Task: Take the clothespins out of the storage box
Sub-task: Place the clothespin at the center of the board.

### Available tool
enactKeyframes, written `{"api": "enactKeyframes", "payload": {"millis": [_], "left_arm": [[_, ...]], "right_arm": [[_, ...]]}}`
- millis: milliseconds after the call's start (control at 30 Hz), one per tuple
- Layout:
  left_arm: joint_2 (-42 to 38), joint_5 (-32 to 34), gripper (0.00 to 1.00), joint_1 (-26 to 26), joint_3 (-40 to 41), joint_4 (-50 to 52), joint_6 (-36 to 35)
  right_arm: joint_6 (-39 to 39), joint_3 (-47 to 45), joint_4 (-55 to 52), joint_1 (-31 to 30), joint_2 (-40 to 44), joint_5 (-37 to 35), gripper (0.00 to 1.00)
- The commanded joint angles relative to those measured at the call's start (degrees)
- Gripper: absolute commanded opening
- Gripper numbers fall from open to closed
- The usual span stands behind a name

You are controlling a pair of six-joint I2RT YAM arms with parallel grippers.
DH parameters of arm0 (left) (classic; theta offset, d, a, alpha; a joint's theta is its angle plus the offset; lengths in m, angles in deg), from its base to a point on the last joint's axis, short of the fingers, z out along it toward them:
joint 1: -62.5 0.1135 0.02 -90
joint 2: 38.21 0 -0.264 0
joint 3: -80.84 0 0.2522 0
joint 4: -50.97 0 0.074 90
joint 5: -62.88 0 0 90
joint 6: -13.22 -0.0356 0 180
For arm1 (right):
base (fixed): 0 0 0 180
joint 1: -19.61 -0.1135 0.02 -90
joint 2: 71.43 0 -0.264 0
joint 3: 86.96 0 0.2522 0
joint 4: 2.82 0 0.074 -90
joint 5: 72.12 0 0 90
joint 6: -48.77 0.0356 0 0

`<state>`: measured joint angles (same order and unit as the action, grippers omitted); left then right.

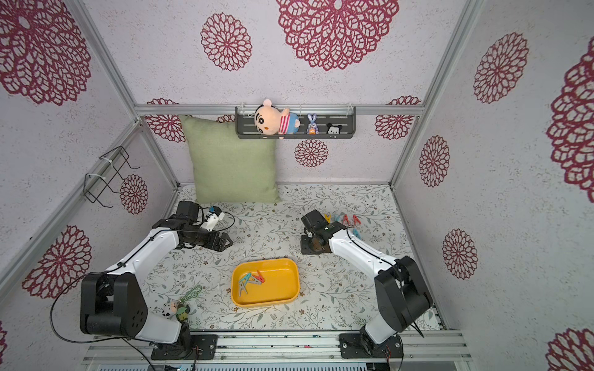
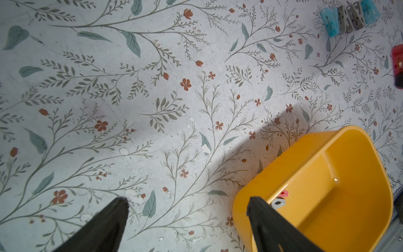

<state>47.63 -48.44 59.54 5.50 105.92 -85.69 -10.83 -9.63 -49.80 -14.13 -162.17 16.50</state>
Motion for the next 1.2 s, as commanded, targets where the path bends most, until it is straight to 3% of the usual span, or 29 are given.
{"api": "enactKeyframes", "payload": {"millis": [0, 333, 1067, 1167], "left_arm": [[-0.6, -0.6, 0.94, 0.2, 0.3, -0.6, 0.0], [-0.8, -0.8, 0.94, 0.2, 0.1, -0.5, 0.1], [-1.3, -0.7, 0.94, 0.2, 0.5, -0.7, 0.0], [-1.3, -0.7, 0.94, 0.2, 0.4, -0.8, 0.0]], "right_arm": [[6.7, -0.8, 1.6, 1.9, -1.1, -0.4, 0.0], [12.3, -0.7, 2.4, 5.6, -5.4, -0.2, 0.0], [10.7, 1.5, 3.6, 10.8, -13.6, -1.4, 0.0], [10.5, 1.3, 3.7, 10.8, -13.7, -1.4, 0.05]]}}
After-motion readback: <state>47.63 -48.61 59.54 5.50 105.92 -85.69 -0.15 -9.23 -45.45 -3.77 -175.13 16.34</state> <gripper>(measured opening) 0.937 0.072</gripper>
